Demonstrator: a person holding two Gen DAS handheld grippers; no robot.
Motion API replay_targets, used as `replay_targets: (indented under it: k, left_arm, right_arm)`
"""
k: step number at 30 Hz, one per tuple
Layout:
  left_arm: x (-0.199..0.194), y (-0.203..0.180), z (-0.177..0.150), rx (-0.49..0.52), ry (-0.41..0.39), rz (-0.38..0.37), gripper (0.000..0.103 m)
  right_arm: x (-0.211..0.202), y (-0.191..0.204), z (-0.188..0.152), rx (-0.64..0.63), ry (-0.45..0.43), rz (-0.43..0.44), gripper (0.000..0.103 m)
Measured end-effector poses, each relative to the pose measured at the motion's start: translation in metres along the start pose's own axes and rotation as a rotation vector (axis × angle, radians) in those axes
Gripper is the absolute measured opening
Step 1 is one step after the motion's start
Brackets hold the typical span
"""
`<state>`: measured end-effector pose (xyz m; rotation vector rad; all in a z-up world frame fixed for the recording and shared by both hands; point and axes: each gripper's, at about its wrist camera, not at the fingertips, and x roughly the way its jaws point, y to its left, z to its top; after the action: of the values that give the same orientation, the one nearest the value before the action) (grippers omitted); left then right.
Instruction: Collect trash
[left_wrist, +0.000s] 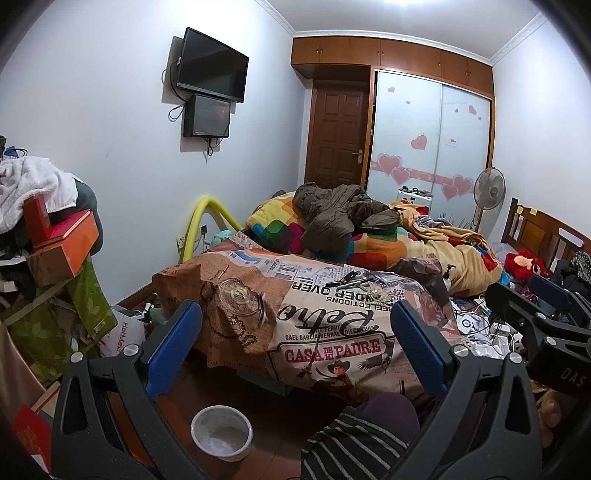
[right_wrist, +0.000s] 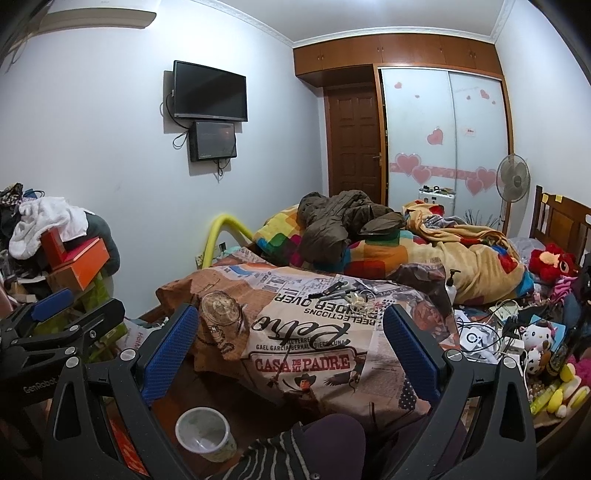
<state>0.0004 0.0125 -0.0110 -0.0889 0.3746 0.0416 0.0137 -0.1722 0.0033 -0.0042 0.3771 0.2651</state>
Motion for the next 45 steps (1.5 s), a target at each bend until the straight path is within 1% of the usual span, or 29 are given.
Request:
replay_targets:
  k: [15, 20, 25, 30, 33, 37, 45]
  left_arm:
    - [0.0, 0.002, 0.0, -0.002, 0.001, 0.0, 0.103]
    - [0.001, 0.007, -0.008, -0.006, 0.005, 0.007, 0.103]
    - [0.003, 0.008, -0.01, -0.006, 0.008, 0.003, 0.103]
    - [0.021, 0.002, 0.0, 0.001, 0.021, -0.006, 0.103]
    - [0.041, -0.003, 0.007, 0.011, 0.034, -0.012, 0.103]
    - [0.082, -0.011, 0.02, 0.021, 0.069, -0.026, 0.103]
    - [0.175, -0.035, 0.037, 0.014, 0.148, -0.096, 0.103]
  right_arm:
    - [0.0, 0.0, 0.0, 0.0, 0.001, -0.003, 0.1]
    - [0.002, -0.002, -0.001, 0.005, 0.008, -0.002, 0.1]
    - [0.01, -0.005, 0.0, 0.008, 0.018, -0.002, 0.1]
    - [0.028, -0.015, 0.004, 0.008, 0.02, -0.027, 0.1]
    - [0.044, -0.028, 0.008, 0.025, 0.03, -0.038, 0.1]
    - [0.076, -0.047, 0.013, 0.053, 0.064, -0.056, 0.1]
    - [0.144, -0.087, 0.014, 0.06, 0.131, -0.15, 0.1]
